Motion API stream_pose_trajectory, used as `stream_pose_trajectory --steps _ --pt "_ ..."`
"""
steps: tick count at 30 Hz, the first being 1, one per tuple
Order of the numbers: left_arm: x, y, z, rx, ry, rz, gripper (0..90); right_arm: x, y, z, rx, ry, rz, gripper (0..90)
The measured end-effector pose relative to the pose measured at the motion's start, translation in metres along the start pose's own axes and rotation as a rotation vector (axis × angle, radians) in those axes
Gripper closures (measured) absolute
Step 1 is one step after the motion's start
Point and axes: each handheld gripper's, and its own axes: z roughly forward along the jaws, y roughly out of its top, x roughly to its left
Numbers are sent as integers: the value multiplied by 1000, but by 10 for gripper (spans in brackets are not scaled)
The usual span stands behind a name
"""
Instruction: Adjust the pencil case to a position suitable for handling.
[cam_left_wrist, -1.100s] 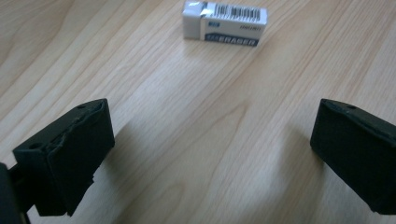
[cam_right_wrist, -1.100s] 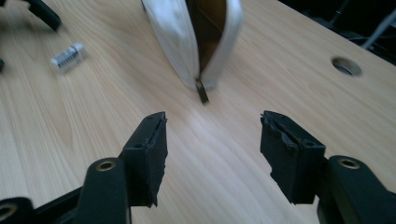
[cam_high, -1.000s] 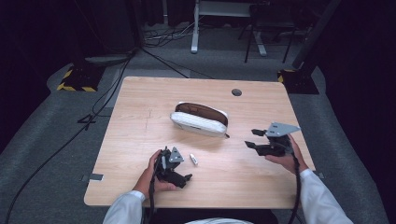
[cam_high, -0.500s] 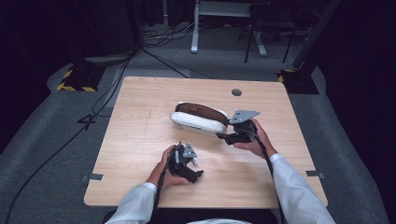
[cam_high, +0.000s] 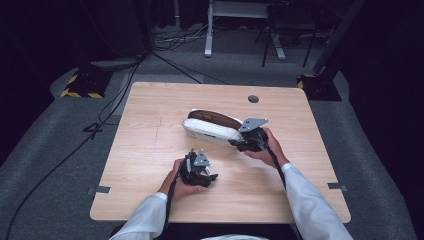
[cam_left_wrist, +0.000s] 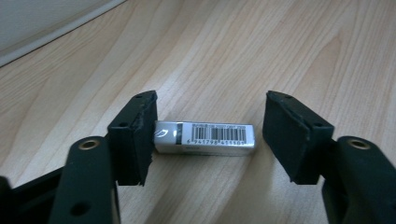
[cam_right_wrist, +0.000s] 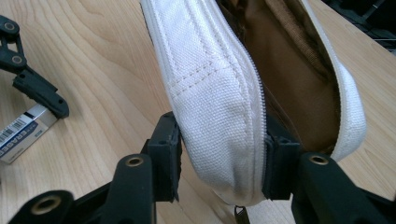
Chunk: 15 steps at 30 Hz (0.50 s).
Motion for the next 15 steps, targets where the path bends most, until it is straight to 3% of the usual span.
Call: stream_pose_trajectory --steps 4,7,10,15 --pt "0 -2 -2 5 -6 8 329 0 -3 -3 -7 -1 -7 602" --pt "1 -3 -3 -2 1 4 367 -1 -7 -6 -16 4 -5 623" --pt "3 -4 -5 -9 -4 4 465 0 -9 -8 -18 0 -21 636" --pt "5 -9 -9 -12 -29 22 476 1 -18 -19 -28 14 -25 659"
